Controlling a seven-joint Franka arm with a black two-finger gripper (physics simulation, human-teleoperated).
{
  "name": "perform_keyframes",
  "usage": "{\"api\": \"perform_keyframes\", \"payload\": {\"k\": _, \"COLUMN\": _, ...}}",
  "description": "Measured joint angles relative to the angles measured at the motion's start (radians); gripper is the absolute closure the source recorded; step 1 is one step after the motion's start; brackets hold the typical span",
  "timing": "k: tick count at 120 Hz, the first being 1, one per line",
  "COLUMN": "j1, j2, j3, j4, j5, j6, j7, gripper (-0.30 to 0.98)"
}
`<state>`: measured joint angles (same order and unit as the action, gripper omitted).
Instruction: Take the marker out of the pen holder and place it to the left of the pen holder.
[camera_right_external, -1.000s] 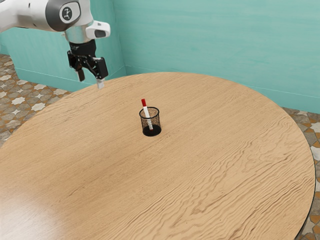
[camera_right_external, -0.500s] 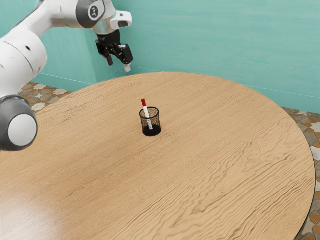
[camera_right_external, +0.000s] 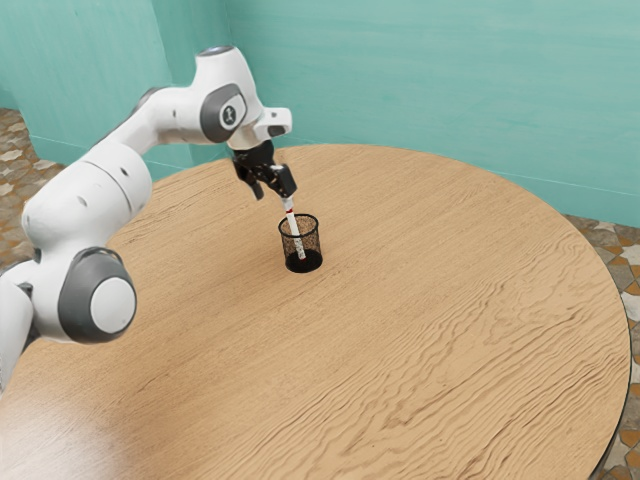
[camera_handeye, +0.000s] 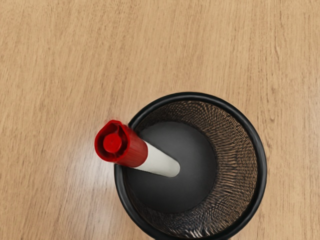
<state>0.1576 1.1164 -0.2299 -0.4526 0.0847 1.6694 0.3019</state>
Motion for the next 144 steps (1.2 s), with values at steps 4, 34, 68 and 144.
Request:
{"api": "perform_keyframes", "payload": {"k": 4, "j1": 0.000, "j2": 0.011, "j3": -0.001, "j4": 0.003, "j5": 0.000, "j6": 0.016, "j7": 0.004, "gripper": 0.00}}
{"api": "perform_keyframes", "payload": {"k": 34, "j1": 0.005, "j2": 0.070, "j3": -0.029, "j4": 0.004, "j5": 0.000, "j6": 0.137, "j7": 0.025, "gripper": 0.00}}
{"api": "perform_keyframes", "payload": {"k": 68, "j1": 0.013, "j2": 0.083, "j3": -0.043, "j4": -0.002, "j5": 0.000, "j6": 0.202, "j7": 0.037, "gripper": 0.50}}
{"api": "perform_keyframes", "payload": {"k": 144, "j1": 0.016, "j2": -0.294, "j3": 0.083, "j4": -0.265, "j5": 0.102, "j6": -0.099, "j7": 0.021, "gripper": 0.78}}
